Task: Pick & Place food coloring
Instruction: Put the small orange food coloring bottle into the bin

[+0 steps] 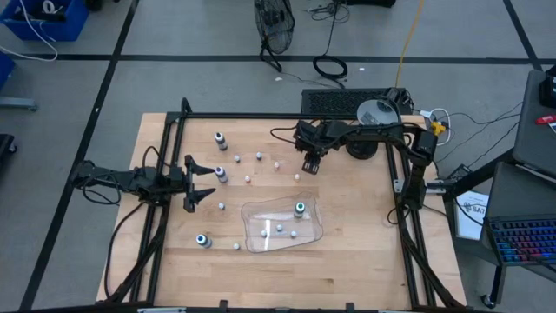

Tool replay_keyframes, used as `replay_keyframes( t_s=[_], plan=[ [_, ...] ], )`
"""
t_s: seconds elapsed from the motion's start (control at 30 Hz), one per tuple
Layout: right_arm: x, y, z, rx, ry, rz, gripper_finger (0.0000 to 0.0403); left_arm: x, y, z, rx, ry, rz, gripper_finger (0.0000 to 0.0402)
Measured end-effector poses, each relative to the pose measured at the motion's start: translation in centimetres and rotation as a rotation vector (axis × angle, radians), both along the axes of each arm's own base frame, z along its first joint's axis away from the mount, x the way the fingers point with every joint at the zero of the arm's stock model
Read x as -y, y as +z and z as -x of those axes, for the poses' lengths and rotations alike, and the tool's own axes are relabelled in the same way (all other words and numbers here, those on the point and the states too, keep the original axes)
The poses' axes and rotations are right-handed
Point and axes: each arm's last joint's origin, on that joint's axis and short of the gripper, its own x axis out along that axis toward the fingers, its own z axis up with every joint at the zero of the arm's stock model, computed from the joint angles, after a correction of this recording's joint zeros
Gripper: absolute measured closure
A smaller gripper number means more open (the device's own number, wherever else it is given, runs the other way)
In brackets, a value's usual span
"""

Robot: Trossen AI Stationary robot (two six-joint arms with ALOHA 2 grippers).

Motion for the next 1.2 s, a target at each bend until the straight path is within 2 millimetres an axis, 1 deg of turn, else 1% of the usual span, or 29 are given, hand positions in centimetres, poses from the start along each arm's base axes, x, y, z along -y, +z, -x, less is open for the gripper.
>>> replay_keyframes(
  t_s=[0.13,0.3,0.33,0.77,0.97,1.1,1.2],
  plan=[
    [0.0,0.0,0.0,0.0,0.0,0.0,0.0327,0.0,0.0,0.0,0.0,0.0,0.0,0.0091],
    [0.0,0.0,0.0,0.0,0.003,0.0,0.039,0.0,0.0,0.0,0.0,0.0,0.0,0.0092],
    [0.0,0.0,0.0,-0.001,0.005,0.001,0.0396,0.0,0.0,0.0,0.0,0.0,0.0,0.0091],
    [-0.3,0.1,-0.3,0.003,0.058,0.021,0.0403,0.0,0.0,0.0,0.0,0.0,0.0,0.0091],
    [-1.0,0.9,-0.5,0.029,0.09,0.038,0.0403,0.0,0.0,0.0,0.0,0.0,0.0,0.0092],
    [-1.3,1.8,-0.3,0.055,0.087,0.047,0.0403,0.0,0.0,0.0,0.0,0.0,0.0,0.0091],
    [-1.3,2.8,0.0,0.081,0.082,0.058,0.0403,0.0,0.0,0.0,0.001,0.0,0.0,0.0091]
  ],
)
